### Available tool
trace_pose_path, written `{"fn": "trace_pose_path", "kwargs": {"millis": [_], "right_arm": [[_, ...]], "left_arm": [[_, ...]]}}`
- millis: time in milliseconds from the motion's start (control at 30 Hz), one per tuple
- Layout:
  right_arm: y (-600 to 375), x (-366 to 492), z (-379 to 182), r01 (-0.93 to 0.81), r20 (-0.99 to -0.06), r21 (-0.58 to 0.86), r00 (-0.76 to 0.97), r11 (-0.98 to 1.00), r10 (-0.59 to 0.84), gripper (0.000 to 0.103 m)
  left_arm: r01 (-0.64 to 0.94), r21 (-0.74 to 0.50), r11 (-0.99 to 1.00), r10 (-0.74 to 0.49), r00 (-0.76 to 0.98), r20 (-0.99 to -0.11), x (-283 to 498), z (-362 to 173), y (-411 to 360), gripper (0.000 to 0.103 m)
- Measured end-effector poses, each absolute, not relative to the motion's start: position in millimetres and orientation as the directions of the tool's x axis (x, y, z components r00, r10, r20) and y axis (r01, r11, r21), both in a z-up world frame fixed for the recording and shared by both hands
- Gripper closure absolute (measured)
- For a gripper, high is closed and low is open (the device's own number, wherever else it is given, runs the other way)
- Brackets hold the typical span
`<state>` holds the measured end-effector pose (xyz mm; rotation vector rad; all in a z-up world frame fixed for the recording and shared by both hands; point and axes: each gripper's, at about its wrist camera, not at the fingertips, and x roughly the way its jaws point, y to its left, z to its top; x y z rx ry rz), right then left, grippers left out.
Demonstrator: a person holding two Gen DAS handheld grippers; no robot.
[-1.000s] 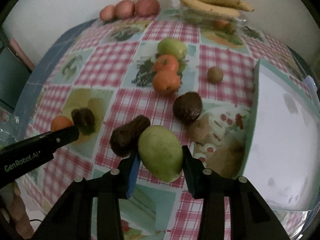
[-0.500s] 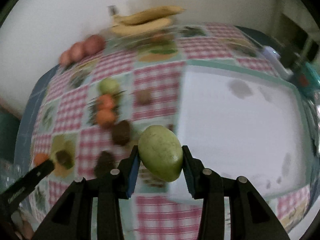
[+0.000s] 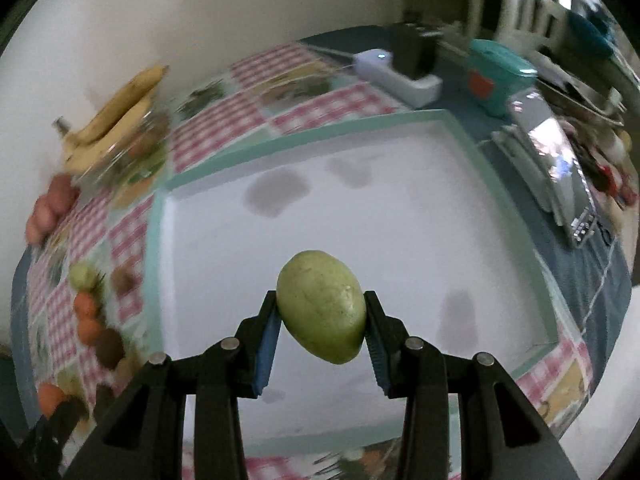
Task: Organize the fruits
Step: 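Carry the pear and orange into the white tray and open both tools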
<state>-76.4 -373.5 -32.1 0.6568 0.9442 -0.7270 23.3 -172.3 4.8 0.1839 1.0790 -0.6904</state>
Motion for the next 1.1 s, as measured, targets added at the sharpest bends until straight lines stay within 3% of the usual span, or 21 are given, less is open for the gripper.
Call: {"fn": "trace_pose_path", "kwargs": {"millis": [400, 767, 1100], "right_arm": [[-417.7, -102.7, -26.2, 0.841, -0.862, 0.176, 0.382, 0.511, -0.333, 0.061], [-433.0, -96.6, -54.7, 0.852, -0.895, 0.156, 0.336, 0.5, -0.293, 0.061], [-432.3, -88.9, -69.7, 0.848, -0.915, 0.112, 0.292, 0.518, -0.28, 0.061]], "left_arm": [[0.745, -0.15, 0.65, -0.457, 0.226, -0.86, 18.7, -29.6, -275.8, 0.062], [0.745, -0.137, 0.653, -0.415, 0.2, -0.888, 27.7, -66.7, -284.2, 0.062], [0.739, -0.109, 0.665, -0.371, 0.2, -0.907, 23.6, -69.1, -282.0, 0.062]]}}
